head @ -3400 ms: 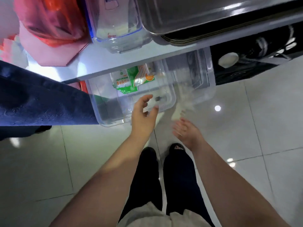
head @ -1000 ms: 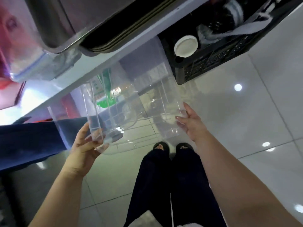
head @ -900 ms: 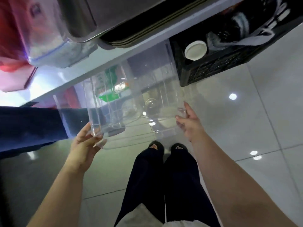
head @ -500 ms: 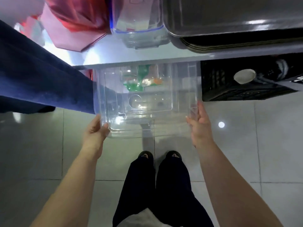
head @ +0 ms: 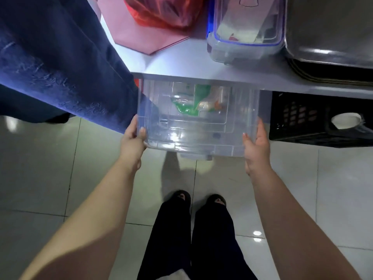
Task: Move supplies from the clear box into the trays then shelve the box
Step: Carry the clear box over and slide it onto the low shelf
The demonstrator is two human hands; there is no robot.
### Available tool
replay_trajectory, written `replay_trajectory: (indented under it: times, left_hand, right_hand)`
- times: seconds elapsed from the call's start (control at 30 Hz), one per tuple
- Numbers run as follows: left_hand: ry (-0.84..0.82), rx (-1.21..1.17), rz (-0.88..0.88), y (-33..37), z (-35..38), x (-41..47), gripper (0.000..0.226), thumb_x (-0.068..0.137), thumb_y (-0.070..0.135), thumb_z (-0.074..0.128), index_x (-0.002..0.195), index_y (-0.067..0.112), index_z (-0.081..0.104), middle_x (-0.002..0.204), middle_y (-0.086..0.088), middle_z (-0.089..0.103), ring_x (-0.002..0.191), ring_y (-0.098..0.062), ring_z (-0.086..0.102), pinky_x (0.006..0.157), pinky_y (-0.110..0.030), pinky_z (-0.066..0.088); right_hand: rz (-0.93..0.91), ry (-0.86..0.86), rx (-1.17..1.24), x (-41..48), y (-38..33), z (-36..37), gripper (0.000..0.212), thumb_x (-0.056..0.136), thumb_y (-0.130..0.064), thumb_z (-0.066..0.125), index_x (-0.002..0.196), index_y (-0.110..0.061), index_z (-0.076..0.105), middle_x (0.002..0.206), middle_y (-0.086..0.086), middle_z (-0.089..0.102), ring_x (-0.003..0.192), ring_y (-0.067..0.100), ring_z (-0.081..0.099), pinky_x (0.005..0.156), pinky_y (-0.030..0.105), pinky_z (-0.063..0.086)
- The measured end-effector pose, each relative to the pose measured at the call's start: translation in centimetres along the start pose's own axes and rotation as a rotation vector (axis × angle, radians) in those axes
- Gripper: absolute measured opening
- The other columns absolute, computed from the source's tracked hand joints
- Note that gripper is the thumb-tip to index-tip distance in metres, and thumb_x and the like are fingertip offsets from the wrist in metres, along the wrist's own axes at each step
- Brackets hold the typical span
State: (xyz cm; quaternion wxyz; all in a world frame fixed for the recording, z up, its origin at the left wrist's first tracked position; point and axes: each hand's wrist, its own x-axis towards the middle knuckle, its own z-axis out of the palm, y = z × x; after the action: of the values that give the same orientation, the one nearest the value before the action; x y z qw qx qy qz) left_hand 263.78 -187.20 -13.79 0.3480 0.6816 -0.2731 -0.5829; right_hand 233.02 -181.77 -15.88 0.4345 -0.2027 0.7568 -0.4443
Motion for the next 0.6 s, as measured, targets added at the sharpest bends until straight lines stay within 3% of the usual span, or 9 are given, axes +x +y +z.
replay_trajectory:
  times: [0.07, 0.13, 0.27, 0.4, 0.5, 0.6]
  left_hand:
    - [-0.046, 0.019, -0.016, 0.3, 0.5, 0.5, 0.045, 0.101, 0.011, 0.042, 0.14, 0.033, 0.044, 0.138, 0.002, 0.056, 0.113, -0.013, 0.059, 0.092, -0.034, 0.053]
    - [-0.064, 0.0, -0.069, 0.3, 0.6, 0.4, 0.044, 0.101, 0.016, 0.045, 0.139, 0.038, 0.045, 0.134, 0.01, 0.058, 0.106, -0.009, 0.06, 0.072, -0.023, 0.056]
    - [-0.087, -0.176, -0.251, -1.3, -0.6, 0.1, 0.033, 0.1, 0.028, 0.049, 0.133, 0.026, 0.052, 0.128, 0.0, 0.062, 0.112, -0.022, 0.06, 0.085, -0.039, 0.053]
    - [-0.115, -0.262, -0.382, -2.0, -0.9, 0.0, 0.031, 0.097, 0.037, 0.051, 0.114, 0.015, 0.064, 0.109, -0.004, 0.071, 0.103, -0.021, 0.065, 0.079, -0.041, 0.058]
    - [-0.12, -0.247, -0.397, -1.7, -0.6, 0.4, 0.028, 0.093, 0.045, 0.053, 0.105, 0.023, 0.066, 0.104, 0.001, 0.071, 0.1, -0.016, 0.064, 0.077, -0.043, 0.059]
    - [-0.067, -0.176, -0.389, -1.0, 0.6, 0.6, 0.031, 0.09, 0.052, 0.055, 0.102, 0.025, 0.064, 0.1, 0.002, 0.067, 0.099, -0.016, 0.064, 0.077, -0.041, 0.058]
  right_hand:
    - [-0.003, 0.059, -0.068, 0.7, -0.2, 0.0, 0.062, 0.094, -0.005, 0.055, 0.145, -0.033, 0.034, 0.155, -0.008, 0.028, 0.136, 0.006, 0.031, 0.115, 0.037, 0.029]
    - [0.0, 0.078, -0.053, 0.8, -0.3, -0.2, 0.062, 0.092, -0.005, 0.057, 0.144, -0.032, 0.036, 0.152, -0.009, 0.034, 0.134, 0.008, 0.038, 0.112, 0.035, 0.033]
    - [0.166, 0.075, 0.081, -0.2, 0.6, -1.3, 0.056, 0.091, -0.009, 0.062, 0.139, -0.028, 0.044, 0.137, -0.003, 0.054, 0.115, 0.018, 0.058, 0.097, 0.044, 0.049]
    - [0.435, 0.043, 0.349, -1.3, 1.7, -2.2, 0.025, 0.094, -0.018, 0.059, 0.115, -0.005, 0.056, 0.119, 0.015, 0.062, 0.111, 0.035, 0.06, 0.082, 0.046, 0.054]
    - [0.406, 0.074, 0.285, -1.1, 1.3, -1.7, 0.02, 0.094, -0.027, 0.06, 0.094, -0.007, 0.06, 0.102, 0.016, 0.065, 0.098, 0.031, 0.064, 0.081, 0.043, 0.056]
    - [0.346, 0.151, 0.131, -0.2, 0.2, -0.8, 0.029, 0.092, -0.037, 0.061, 0.098, -0.008, 0.059, 0.096, 0.011, 0.062, 0.086, 0.025, 0.064, 0.075, 0.037, 0.058]
